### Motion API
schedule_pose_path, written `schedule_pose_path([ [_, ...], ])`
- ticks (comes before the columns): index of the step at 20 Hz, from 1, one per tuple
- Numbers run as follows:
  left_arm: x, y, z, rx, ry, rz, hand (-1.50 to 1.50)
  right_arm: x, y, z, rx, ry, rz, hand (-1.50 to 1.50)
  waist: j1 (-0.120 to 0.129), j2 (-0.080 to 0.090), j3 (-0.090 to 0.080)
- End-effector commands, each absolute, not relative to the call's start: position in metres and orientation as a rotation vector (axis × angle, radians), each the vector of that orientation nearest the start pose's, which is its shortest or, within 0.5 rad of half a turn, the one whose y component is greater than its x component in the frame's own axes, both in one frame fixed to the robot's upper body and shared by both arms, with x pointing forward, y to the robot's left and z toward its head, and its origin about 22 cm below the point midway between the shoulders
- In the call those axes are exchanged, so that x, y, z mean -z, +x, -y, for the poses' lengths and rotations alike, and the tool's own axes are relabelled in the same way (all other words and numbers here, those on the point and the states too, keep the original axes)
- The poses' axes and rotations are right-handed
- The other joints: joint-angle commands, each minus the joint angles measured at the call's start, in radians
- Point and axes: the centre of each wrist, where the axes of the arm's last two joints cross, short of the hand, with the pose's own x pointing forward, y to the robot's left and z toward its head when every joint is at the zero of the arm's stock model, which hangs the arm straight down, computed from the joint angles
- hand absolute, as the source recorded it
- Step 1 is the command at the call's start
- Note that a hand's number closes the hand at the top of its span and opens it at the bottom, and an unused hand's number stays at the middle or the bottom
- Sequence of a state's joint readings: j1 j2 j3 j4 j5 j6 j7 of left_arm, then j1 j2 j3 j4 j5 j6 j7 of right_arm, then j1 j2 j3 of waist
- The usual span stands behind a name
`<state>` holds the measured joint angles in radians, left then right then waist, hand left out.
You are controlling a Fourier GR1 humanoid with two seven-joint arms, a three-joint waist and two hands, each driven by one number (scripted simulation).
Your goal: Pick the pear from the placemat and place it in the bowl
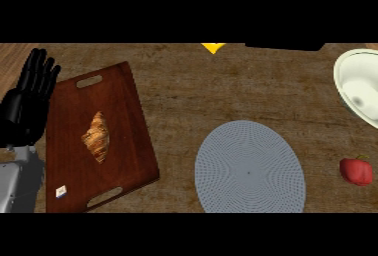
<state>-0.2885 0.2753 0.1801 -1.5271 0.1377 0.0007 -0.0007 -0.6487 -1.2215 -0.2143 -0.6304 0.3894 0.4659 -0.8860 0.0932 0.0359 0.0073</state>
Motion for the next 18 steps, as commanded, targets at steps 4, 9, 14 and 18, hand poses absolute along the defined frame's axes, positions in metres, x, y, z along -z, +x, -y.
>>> schedule_pose_path([
  [4, -0.093, 0.313, -0.295, 0.036, 0.154, 1.838, 0.00, -0.278, 0.291, 0.551, -1.212, -0.423, 1.751, 1.50, 0.003, 0.001, -0.003],
  [9, -0.099, 0.319, -0.298, 0.019, 0.159, 1.837, 0.00, -0.248, 0.313, 0.533, -1.263, -0.354, 1.690, 1.50, -0.004, -0.001, -0.003],
  [14, -0.088, 0.313, -0.302, 0.007, 0.156, 1.799, 0.00, -0.231, 0.331, 0.516, -1.327, -0.329, 1.646, 1.50, -0.007, -0.009, -0.004],
  [18, -0.088, 0.303, -0.313, 0.014, 0.174, 1.813, 0.00, -0.196, 0.352, 0.498, -1.351, -0.431, 1.629, 1.50, -0.007, -0.014, -0.004],
])
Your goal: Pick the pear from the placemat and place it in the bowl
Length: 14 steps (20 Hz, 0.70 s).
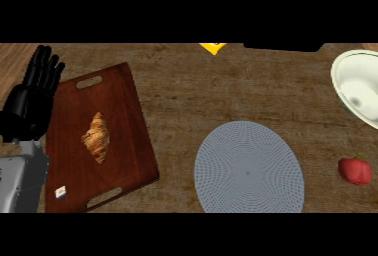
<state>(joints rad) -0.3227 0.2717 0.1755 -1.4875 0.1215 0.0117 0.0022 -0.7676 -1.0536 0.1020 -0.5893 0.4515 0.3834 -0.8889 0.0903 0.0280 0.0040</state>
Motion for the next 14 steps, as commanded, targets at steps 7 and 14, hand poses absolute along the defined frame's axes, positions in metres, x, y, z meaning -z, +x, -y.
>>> schedule_pose_path([
  [7, -0.093, 0.318, -0.308, 0.015, 0.166, 1.835, 0.00, -0.153, 0.367, 0.486, -1.216, -0.400, 1.480, -1.50, -0.009, 0.004, 0.000],
  [14, -0.093, 0.317, -0.295, 0.020, 0.152, 1.828, 0.00, -0.119, 0.374, 0.471, -0.988, -0.158, 1.593, -1.50, -0.003, 0.005, 0.003],
])
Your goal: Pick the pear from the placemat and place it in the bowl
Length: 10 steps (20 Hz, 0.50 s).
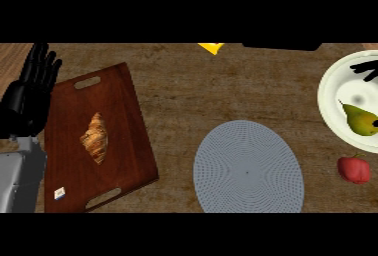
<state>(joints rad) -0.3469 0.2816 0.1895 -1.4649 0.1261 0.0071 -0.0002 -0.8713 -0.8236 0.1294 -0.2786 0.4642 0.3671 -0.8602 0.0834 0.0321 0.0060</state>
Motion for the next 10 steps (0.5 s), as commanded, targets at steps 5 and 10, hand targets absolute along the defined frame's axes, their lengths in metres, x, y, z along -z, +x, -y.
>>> schedule_pose_path([
  [5, -0.086, 0.315, -0.318, 0.009, 0.179, 1.813, 0.00, -0.136, 0.382, 0.471, -0.747, -0.188, 1.801, -1.50, -0.006, 0.002, 0.000],
  [10, -0.089, 0.314, -0.307, 0.022, 0.156, 1.829, 0.00, -0.153, 0.365, 0.499, -0.530, -0.247, 1.794, -1.50, 0.007, 0.007, 0.002],
])
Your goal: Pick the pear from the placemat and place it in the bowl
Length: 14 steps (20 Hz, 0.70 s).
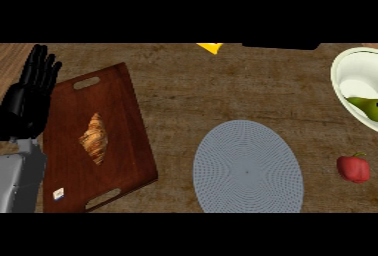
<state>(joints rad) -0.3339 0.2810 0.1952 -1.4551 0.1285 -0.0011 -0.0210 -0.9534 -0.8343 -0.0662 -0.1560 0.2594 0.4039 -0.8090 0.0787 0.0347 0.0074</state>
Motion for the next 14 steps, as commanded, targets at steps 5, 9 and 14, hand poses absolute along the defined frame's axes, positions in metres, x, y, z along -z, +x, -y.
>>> schedule_pose_path([
  [5, -0.080, 0.310, -0.306, 0.008, 0.144, 1.825, 0.00, -0.181, 0.335, 0.539, -0.399, -0.285, 1.789, -1.50, 0.009, 0.015, 0.004],
  [9, -0.092, 0.313, -0.306, 0.026, 0.157, 1.851, 0.00, -0.179, 0.330, 0.543, -0.334, -0.266, 1.801, -1.50, 0.018, 0.019, 0.009],
  [14, -0.097, 0.315, -0.304, 0.007, 0.148, 1.873, 0.00, -0.186, 0.319, 0.554, -0.301, -0.254, 1.801, -1.50, 0.014, 0.026, 0.014],
])
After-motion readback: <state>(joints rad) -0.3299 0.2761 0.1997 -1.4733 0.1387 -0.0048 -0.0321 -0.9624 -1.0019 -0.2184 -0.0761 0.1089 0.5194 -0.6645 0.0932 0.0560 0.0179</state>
